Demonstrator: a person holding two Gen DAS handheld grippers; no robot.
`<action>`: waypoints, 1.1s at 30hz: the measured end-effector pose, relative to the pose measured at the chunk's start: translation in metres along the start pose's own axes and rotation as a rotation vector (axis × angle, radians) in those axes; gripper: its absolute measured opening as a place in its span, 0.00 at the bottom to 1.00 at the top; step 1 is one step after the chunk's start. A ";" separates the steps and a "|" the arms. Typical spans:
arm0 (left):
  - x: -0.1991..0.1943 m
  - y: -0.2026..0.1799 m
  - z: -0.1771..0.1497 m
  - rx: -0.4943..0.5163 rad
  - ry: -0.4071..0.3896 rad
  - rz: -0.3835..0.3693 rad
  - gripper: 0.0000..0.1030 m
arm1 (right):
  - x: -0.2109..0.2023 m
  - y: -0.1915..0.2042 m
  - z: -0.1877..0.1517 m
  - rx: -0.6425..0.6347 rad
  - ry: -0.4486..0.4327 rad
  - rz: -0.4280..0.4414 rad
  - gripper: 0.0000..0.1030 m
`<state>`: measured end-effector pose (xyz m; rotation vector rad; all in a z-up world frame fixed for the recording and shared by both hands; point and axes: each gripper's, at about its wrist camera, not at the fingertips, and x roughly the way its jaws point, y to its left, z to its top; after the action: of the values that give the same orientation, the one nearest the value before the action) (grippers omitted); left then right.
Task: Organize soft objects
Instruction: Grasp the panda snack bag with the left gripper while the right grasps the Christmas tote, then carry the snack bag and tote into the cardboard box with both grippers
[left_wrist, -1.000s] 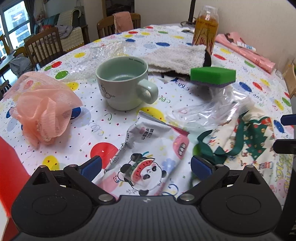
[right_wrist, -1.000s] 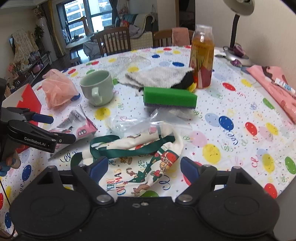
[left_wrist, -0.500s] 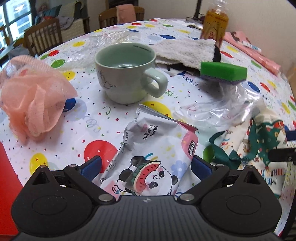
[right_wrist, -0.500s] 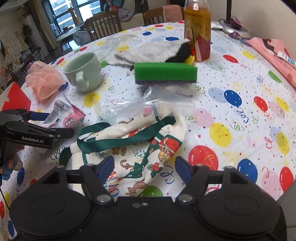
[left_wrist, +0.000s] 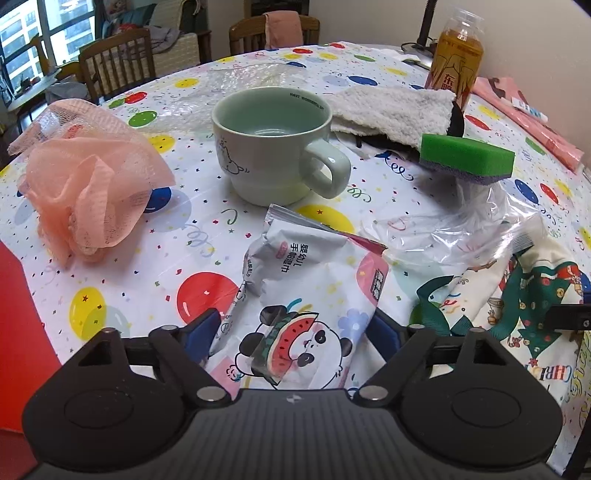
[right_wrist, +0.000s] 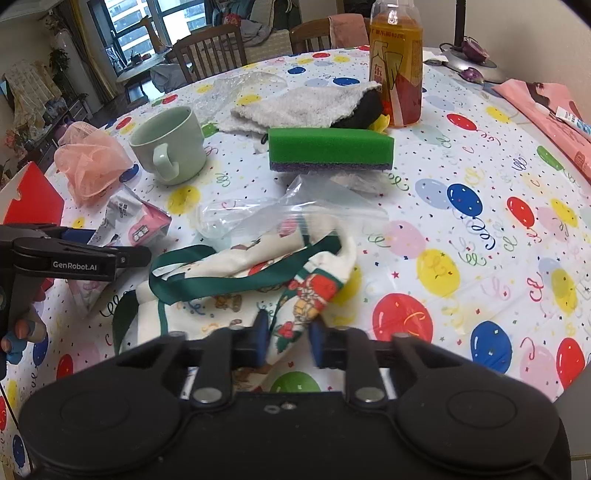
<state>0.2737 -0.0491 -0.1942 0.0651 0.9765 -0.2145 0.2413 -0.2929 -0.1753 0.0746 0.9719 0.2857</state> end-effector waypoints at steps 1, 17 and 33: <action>-0.001 -0.001 0.000 -0.002 -0.002 0.006 0.77 | -0.002 -0.001 0.000 -0.001 -0.004 0.010 0.14; -0.016 0.002 -0.010 -0.107 -0.010 0.065 0.46 | -0.048 0.005 0.006 -0.106 -0.096 0.109 0.03; -0.077 -0.004 -0.014 -0.281 -0.055 0.041 0.46 | -0.092 0.019 0.042 -0.221 -0.136 0.252 0.01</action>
<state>0.2196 -0.0397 -0.1378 -0.1764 0.9415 -0.0397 0.2229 -0.2972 -0.0738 0.0141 0.7908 0.6102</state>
